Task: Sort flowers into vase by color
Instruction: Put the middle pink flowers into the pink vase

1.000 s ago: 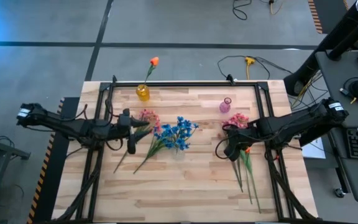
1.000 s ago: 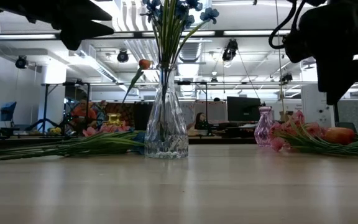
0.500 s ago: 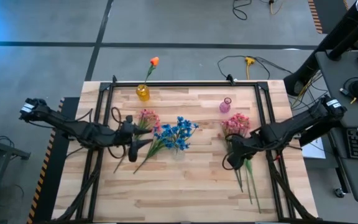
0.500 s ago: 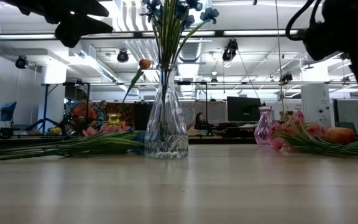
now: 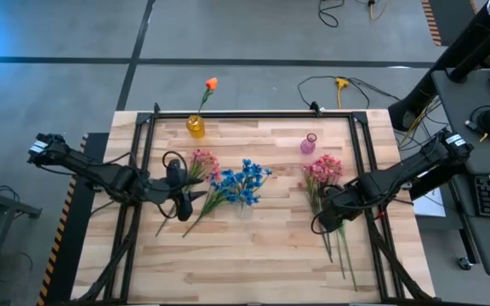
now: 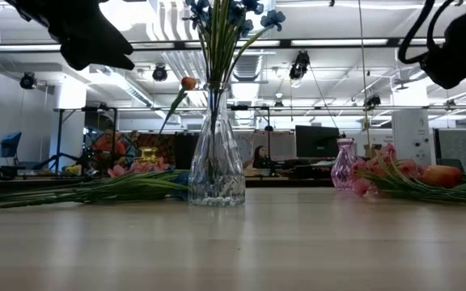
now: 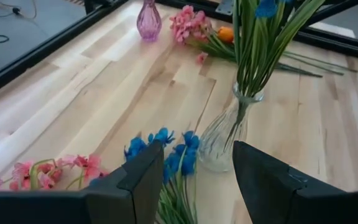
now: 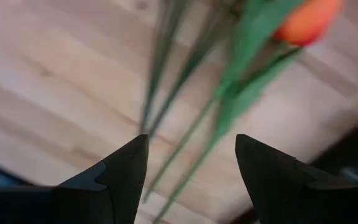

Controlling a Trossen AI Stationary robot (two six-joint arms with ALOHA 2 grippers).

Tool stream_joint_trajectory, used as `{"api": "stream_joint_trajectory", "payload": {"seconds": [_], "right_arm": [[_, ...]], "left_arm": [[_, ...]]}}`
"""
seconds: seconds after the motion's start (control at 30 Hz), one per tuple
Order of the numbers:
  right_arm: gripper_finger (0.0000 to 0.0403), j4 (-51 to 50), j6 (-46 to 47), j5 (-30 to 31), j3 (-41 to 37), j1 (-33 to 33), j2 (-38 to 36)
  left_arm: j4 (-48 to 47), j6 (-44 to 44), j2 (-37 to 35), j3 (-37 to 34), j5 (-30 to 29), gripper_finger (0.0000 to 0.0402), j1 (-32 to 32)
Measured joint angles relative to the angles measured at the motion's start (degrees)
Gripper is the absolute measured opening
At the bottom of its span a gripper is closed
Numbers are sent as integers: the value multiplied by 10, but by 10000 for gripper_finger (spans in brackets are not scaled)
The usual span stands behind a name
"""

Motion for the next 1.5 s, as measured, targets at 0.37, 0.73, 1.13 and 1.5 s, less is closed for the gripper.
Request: {"api": "stream_joint_trajectory", "payload": {"seconds": [0.37, 0.73, 1.13, 1.5], "right_arm": [[233, -40, -6, 71, 0, 0, 0], [233, 4, -47, 137, 0, -19, 2], [233, 80, -123, 165, 0, -46, 98], [233, 127, -139, 183, 0, -46, 165]], "left_arm": [[-10, -1, 1, 7, -1, 175, 0], [-10, -1, 1, 7, -4, 175, 0], [-9, -1, 1, 6, -5, 175, 0], [-9, -1, 1, 6, -17, 175, 0]]}}
